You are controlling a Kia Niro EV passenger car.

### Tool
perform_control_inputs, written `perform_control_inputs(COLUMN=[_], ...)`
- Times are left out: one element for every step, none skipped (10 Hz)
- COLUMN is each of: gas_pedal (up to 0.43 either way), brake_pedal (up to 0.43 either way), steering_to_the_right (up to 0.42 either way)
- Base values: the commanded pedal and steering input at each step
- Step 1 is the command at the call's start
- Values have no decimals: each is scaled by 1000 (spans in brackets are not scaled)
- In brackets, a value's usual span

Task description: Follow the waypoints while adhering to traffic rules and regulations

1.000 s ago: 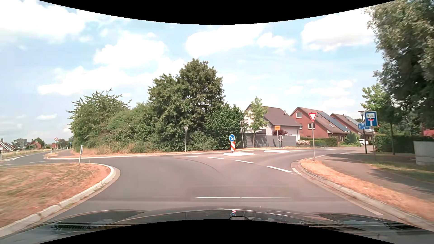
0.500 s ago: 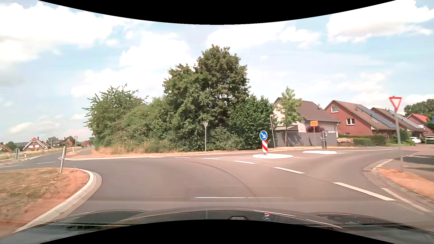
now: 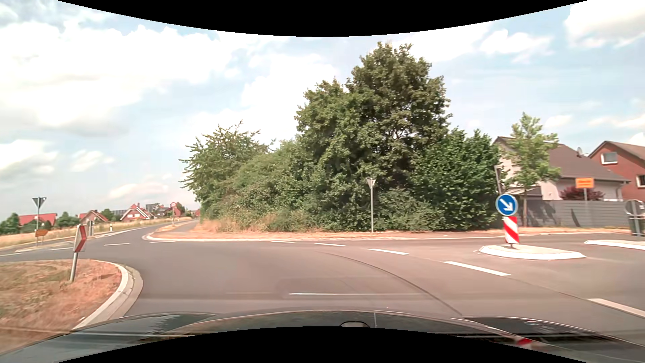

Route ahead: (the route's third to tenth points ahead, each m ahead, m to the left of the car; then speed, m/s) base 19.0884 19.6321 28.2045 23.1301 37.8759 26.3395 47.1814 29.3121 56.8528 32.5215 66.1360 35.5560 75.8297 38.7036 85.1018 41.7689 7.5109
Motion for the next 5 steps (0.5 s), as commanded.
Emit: perform_control_inputs(gas_pedal=[169, 169, 169, 169, 169], brake_pedal=[0, 0, 0, 0, 0], steering_to_the_right=[-261, -261, -261, -261, -261])
